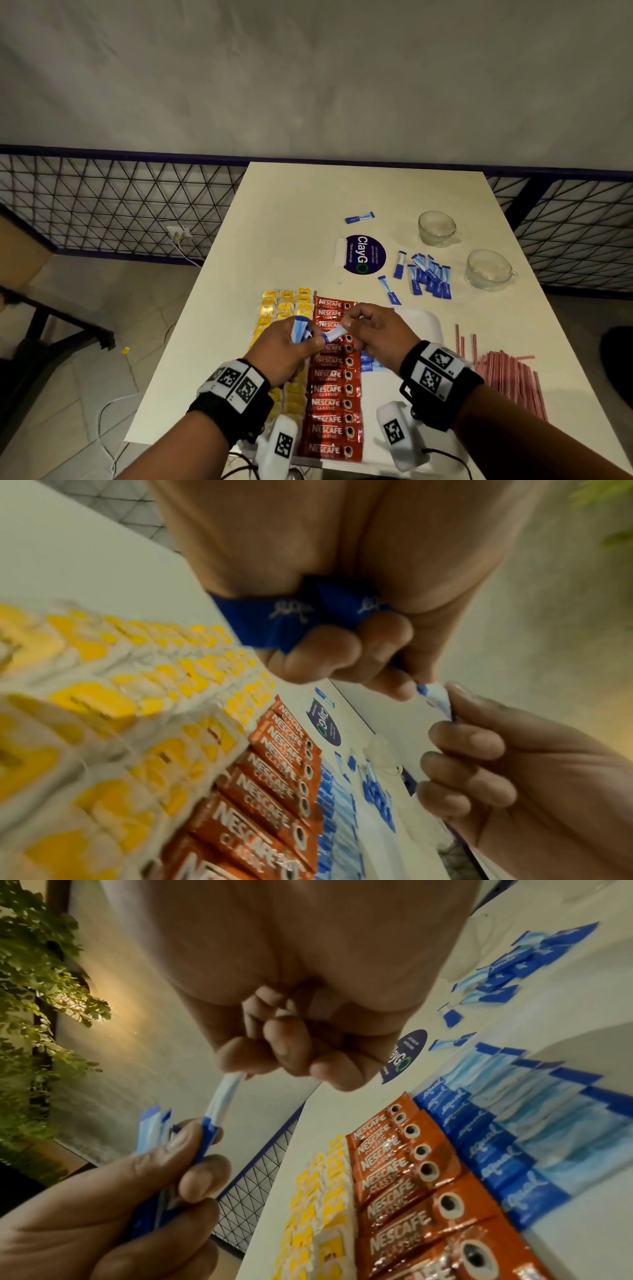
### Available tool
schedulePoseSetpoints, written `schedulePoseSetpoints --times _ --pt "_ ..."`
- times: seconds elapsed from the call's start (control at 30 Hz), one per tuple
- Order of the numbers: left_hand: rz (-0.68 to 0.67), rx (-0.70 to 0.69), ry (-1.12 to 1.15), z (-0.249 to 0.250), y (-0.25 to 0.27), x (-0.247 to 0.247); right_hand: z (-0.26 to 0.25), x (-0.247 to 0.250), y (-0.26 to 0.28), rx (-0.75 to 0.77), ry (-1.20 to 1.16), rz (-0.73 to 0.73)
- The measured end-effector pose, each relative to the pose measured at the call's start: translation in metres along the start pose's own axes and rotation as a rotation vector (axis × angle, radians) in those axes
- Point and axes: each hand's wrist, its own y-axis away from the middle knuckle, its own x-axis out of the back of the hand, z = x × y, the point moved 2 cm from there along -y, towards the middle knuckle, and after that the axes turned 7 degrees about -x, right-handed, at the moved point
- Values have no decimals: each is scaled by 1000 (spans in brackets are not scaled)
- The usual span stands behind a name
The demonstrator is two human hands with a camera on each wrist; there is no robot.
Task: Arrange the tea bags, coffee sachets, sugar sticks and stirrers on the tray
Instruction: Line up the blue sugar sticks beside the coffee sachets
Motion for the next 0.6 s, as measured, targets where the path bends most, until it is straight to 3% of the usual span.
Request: schedulePoseSetpoints --times 0.13,0.3,0.5,0.6 --pt "70 66 59 -10 7 21 -5 -19 7 -6 -243 12" --pt "160 95 266 -15 12 27 -1 -29 18 37 -222 104" --pt "194 -17 -46 0 4 7 18 -4 15 -32 -130 156" --pt "247 27 -143 -6 4 2 35 23 20 -101 -133 184"
